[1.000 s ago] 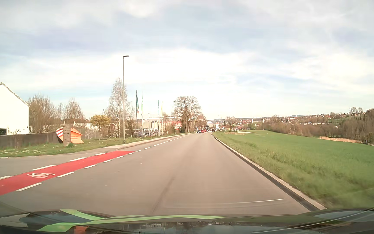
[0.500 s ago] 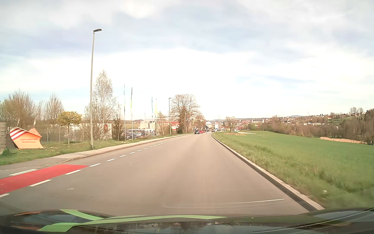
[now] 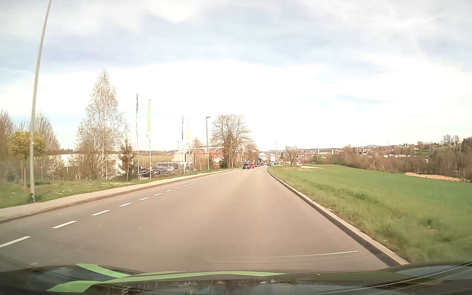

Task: Follow the waypoints while adhering to traffic rules and regulations

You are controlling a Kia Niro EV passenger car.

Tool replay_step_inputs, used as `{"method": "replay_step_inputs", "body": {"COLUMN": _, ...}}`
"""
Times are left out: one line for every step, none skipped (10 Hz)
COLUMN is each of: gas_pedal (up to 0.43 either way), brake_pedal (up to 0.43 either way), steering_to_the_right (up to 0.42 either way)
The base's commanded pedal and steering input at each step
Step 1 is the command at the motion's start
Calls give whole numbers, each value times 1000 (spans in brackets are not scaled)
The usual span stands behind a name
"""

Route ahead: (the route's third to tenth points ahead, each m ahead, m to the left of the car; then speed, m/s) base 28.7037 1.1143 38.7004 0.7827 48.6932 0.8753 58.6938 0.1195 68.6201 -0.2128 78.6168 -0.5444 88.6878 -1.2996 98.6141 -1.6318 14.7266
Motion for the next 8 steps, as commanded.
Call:
{"method": "replay_step_inputs", "body": {"gas_pedal": 39, "brake_pedal": 0, "steering_to_the_right": 1}}
{"method": "replay_step_inputs", "body": {"gas_pedal": 39, "brake_pedal": 0, "steering_to_the_right": 1}}
{"method": "replay_step_inputs", "body": {"gas_pedal": 39, "brake_pedal": 0, "steering_to_the_right": 1}}
{"method": "replay_step_inputs", "body": {"gas_pedal": 39, "brake_pedal": 0, "steering_to_the_right": 1}}
{"method": "replay_step_inputs", "body": {"gas_pedal": 39, "brake_pedal": 0, "steering_to_the_right": 1}}
{"method": "replay_step_inputs", "body": {"gas_pedal": 39, "brake_pedal": 0, "steering_to_the_right": 1}}
{"method": "replay_step_inputs", "body": {"gas_pedal": 28, "brake_pedal": 0, "steering_to_the_right": 1}}
{"method": "replay_step_inputs", "body": {"gas_pedal": 28, "brake_pedal": 0, "steering_to_the_right": 1}}
